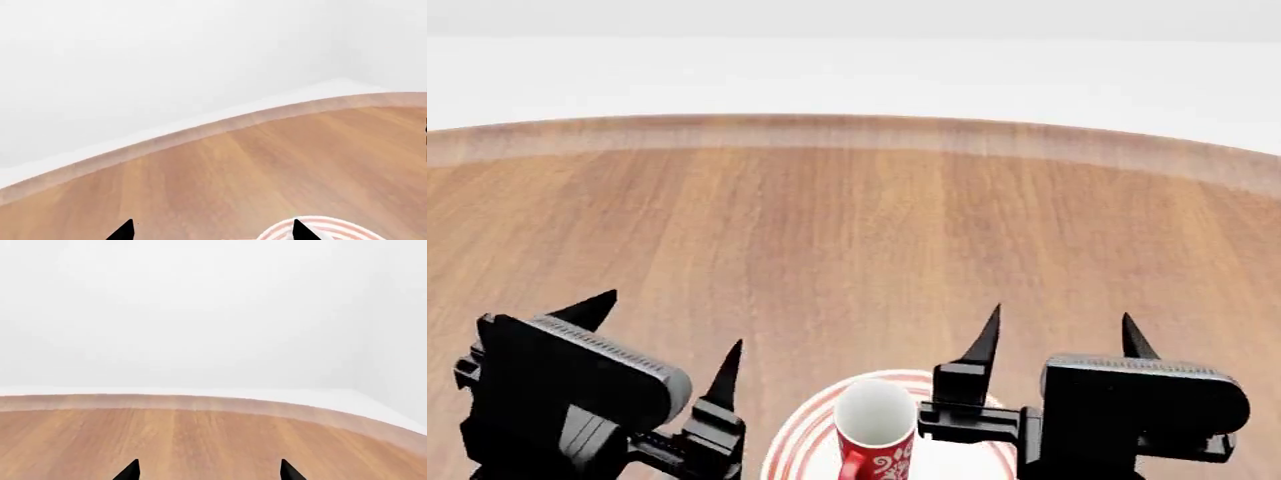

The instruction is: Pick up the red mug and put it on the plate

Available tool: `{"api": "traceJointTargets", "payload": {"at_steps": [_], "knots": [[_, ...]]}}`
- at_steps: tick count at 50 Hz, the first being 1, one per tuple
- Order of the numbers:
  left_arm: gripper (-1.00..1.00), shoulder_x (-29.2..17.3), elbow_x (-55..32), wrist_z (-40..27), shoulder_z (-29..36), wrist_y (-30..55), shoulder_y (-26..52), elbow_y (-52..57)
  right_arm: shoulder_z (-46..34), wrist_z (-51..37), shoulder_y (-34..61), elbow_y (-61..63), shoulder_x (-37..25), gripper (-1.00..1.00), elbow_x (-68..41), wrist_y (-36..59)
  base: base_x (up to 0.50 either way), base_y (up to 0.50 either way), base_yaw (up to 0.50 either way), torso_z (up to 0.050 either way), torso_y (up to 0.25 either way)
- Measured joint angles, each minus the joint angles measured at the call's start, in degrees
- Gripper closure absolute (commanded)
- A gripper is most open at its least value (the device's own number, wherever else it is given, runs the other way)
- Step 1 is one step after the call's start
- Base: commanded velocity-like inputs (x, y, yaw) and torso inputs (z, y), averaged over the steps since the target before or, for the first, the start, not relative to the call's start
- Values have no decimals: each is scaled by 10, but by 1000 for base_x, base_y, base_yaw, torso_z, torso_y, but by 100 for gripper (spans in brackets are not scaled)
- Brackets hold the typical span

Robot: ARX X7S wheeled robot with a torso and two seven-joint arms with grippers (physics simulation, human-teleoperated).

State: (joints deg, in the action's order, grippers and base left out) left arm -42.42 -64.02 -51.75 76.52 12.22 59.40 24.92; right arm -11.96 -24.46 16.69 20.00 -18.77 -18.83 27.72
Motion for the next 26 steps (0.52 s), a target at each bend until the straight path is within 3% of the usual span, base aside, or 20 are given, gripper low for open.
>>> {"api": "traceJointTargets", "payload": {"at_steps": [13,26], "knots": [[-100,-2,117,-139,-21,-28,-27,2,-63,-2,-18,76,-23,-100,62,-26,0,0,0,0,0],[-100,-1,164,-195,-33,-46,-46,-3,-101,-6,-28,104,-36,-100,103,-50,0,0,0,0,0]]}}
